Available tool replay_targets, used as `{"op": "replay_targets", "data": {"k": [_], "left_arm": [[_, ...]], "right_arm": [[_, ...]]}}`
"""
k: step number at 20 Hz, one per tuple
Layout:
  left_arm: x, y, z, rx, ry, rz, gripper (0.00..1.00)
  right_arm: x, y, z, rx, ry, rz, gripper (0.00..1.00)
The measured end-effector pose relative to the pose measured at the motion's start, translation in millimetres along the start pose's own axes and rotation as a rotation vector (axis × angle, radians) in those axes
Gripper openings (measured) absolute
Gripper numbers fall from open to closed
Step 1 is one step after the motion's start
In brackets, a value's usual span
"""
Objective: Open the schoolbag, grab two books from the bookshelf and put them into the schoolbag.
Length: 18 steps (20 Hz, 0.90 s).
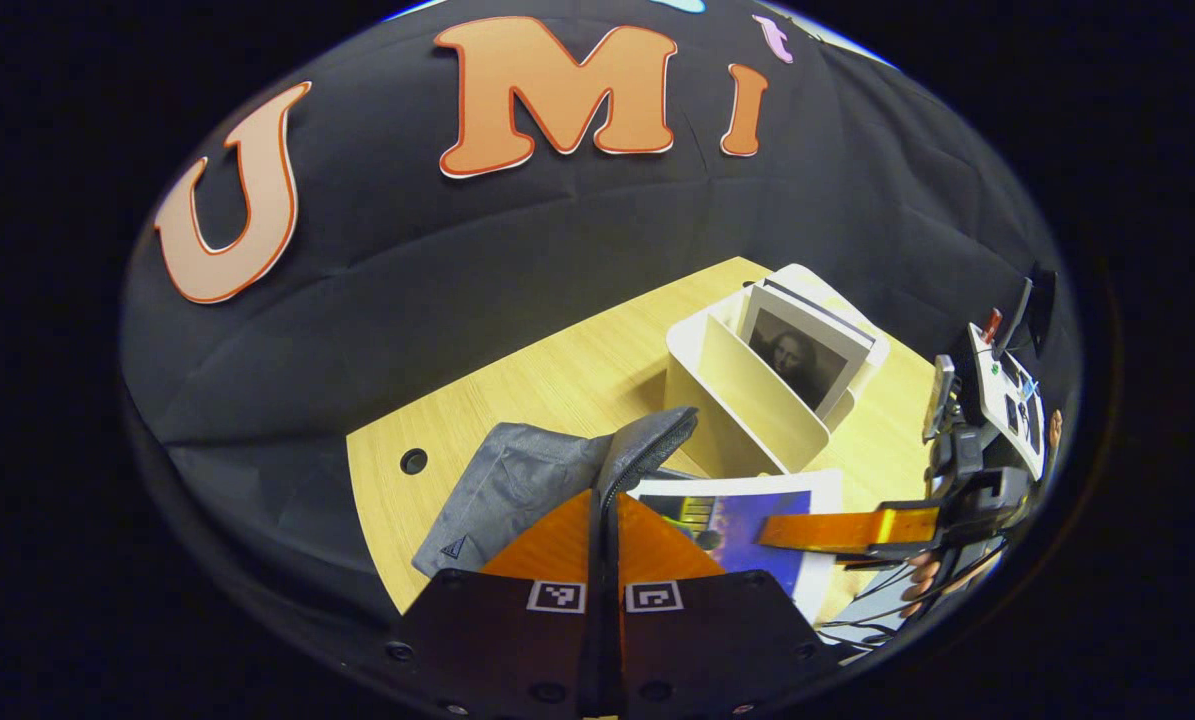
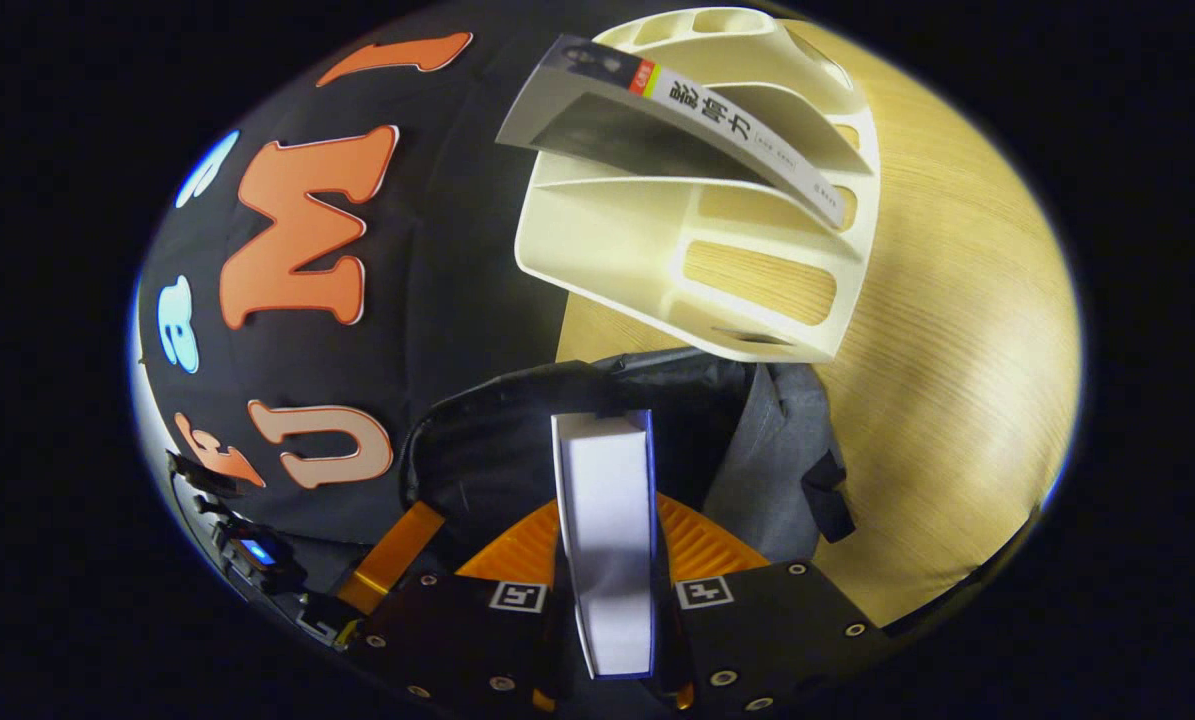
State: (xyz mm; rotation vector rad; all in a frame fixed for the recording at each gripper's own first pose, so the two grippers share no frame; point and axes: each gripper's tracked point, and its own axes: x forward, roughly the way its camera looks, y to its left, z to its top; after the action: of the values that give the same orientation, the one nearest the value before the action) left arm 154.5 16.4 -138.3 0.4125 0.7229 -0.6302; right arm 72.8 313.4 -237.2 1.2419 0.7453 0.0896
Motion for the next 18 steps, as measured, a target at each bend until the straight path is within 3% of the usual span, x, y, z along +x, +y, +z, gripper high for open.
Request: {"op": "replay_targets", "data": {"k": [11,15,17,18], "left_arm": [[-7.2,-3.4,2.2,0.024,-0.011,-0.028,0.01],[-4.1,4.5,2.2,0.017,-0.006,-0.021,0.01],[-3.1,10.5,0.8,-0.004,-0.005,-0.018,0.01],[-2.7,13.4,-0.3,-0.013,-0.003,-0.018,0.01]], "right_arm": [[79.7,7.8,-6.2,-0.002,-0.067,-0.054,0.33],[86.8,4.1,-10.0,0.025,-0.05,-0.098,0.36],[76.7,-6.4,-14.7,0.02,-0.014,-0.148,0.44],[71.9,-5.3,-13.6,0.022,-0.008,-0.146,0.63]]}}
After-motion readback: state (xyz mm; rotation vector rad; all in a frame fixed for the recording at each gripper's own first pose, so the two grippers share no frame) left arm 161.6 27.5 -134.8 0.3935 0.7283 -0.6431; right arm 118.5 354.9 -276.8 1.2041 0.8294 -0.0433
